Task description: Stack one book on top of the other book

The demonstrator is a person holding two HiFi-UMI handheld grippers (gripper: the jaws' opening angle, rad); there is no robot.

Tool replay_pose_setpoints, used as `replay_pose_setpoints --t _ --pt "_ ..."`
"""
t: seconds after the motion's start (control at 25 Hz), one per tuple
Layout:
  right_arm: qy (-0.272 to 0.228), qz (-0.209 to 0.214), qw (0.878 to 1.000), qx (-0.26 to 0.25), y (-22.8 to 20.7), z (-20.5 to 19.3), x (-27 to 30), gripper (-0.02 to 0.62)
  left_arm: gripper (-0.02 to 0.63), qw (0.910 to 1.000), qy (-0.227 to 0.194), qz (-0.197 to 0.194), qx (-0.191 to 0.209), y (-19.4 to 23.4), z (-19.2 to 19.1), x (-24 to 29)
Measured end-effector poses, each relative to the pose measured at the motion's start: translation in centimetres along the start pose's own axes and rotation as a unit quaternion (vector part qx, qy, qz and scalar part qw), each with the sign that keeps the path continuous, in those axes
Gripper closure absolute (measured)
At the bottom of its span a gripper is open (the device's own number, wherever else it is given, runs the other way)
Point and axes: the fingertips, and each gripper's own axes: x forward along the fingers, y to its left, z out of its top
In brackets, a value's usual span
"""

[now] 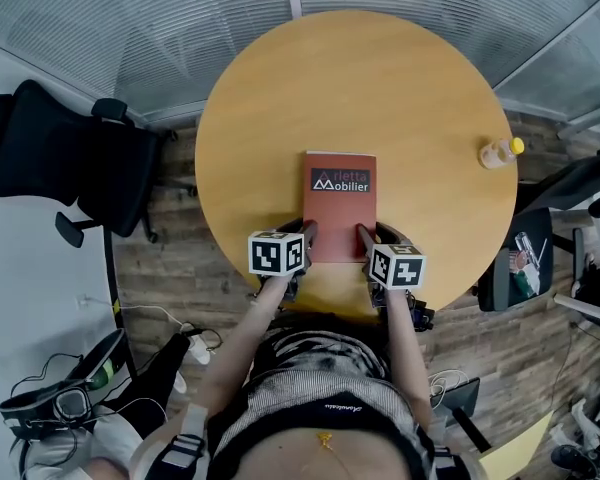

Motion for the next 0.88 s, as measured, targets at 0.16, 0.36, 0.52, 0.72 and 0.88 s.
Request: replay_pose_setpoints --t 0.16,0.36,0.52,0.72,0.88 --pt "-0.005 0.006 1.000 0.002 -0.07 -0.07 0.13 0.443 0.482 1.0000 -0.002 -0.007 0.002 0.17 -0.03 0.15" --pt "-0.006 0.016 1.000 -0.002 -0.04 -0.01 0.21 0.443 0.471 0.9999 -0.002 -0.015 0.005 0.29 0.00 0.17" --pt "-0.012 0.017 1.000 0.001 -0.03 -0.10 0.18 0.443 0.471 0.9999 -0.006 -0.015 0.006 0.30 -0.06 0.10" --pt "-0.023 0.013 1.000 0.000 -0.08 -0.14 0.27 0.443 0.471 0.9998 -0.010 -0.013 0.014 0.34 -0.08 0.24" --pt "-0.025 0.020 0.999 0.011 -0.11 -0.09 0.27 0.443 0.471 0.9998 -0.010 -0.013 0.014 0.36 0.03 0.15"
